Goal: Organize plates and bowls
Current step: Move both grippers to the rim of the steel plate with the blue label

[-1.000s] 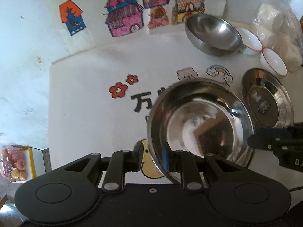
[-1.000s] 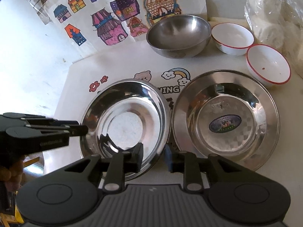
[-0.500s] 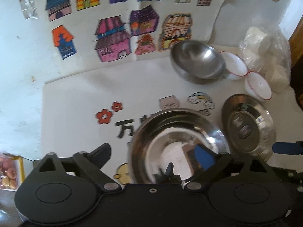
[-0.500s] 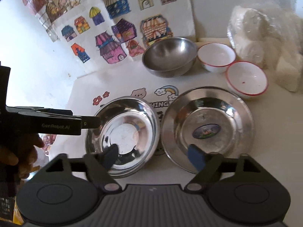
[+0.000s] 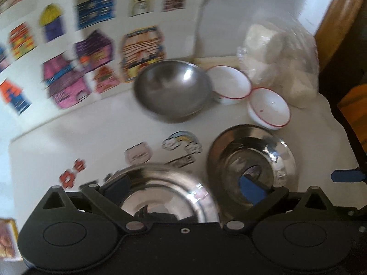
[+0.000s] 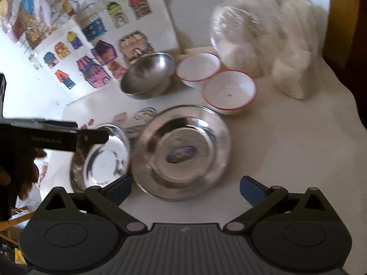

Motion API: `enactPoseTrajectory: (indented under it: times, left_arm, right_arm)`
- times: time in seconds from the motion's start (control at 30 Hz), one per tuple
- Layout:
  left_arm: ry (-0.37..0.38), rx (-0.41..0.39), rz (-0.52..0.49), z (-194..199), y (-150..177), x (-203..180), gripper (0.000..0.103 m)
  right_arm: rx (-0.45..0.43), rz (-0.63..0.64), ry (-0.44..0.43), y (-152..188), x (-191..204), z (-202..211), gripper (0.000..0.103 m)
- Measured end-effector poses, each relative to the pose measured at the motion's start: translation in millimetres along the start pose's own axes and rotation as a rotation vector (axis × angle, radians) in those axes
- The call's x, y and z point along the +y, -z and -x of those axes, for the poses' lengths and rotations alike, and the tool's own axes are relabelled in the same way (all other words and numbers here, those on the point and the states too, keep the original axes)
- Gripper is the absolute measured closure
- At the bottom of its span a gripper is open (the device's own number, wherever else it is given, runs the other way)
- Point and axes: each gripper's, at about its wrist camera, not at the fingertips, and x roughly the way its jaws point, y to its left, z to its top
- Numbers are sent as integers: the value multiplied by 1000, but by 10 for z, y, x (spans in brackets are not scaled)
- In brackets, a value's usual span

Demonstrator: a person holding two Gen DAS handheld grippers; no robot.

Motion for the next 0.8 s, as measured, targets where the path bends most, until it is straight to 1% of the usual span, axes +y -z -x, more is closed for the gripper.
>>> enactPoseTrajectory:
  times: [0.1, 0.27, 0.37, 0.53, 0.7, 0.8]
  left_arm:
    - [20, -6, -58, -119, -110, -133, 1]
    - [44, 18, -146, -332, -266, -298, 1]
    - [26, 43, -209, -470, -336, -399, 1]
    - [4, 104, -283, -665, -374, -498, 1]
    - [-19, 159, -315, -789, -370, -535, 1]
    - [-40, 170, -321, -816, -371, -560, 1]
  right_arm:
    - [29, -2, 12, 22, -138, -44, 0]
    - [64, 7, 4, 57, -285, -122, 0]
    - [87, 22, -10, 69, -330, -177, 0]
    - [105, 35, -26, 80, -375, -260, 0]
    - [102, 26, -49, 61, -408, -337, 1]
    - [106, 31, -72, 33, -410, -376, 5]
